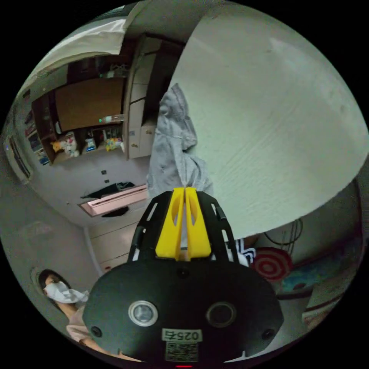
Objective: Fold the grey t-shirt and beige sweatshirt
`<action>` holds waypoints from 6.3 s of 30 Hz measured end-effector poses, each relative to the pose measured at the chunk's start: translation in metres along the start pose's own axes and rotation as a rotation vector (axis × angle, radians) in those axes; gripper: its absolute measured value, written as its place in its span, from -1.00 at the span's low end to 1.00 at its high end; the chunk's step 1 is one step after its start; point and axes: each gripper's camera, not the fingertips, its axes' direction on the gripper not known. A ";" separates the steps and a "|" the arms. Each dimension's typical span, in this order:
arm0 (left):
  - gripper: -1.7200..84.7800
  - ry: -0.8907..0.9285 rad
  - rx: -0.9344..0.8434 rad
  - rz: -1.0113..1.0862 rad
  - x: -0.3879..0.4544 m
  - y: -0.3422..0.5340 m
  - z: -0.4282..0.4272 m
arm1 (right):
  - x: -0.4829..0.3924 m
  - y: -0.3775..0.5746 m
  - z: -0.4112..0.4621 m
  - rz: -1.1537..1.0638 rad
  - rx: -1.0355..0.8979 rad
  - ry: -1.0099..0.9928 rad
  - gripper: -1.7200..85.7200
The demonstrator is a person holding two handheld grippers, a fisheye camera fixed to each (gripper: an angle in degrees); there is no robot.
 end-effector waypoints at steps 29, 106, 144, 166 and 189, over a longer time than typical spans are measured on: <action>-0.99 -0.264 0.348 -0.080 0.079 -0.035 -0.012 | -0.258 -0.043 0.035 -0.171 -0.052 0.103 -0.98; -0.98 0.242 0.733 0.763 0.277 -0.197 -0.343 | -0.034 -0.021 -0.088 -0.909 0.031 -1.014 -0.98; -0.98 0.225 0.997 1.030 0.354 -0.071 -0.456 | -0.150 0.102 -0.240 -1.316 0.276 -0.747 -0.98; -0.98 0.063 0.337 0.212 0.051 -0.171 -0.189 | -0.130 -0.034 -0.007 -0.686 -0.340 0.178 -0.98; -0.86 -0.251 -0.027 0.008 0.046 -0.132 -0.070 | -0.215 -0.027 0.044 -0.395 -0.468 0.382 -0.96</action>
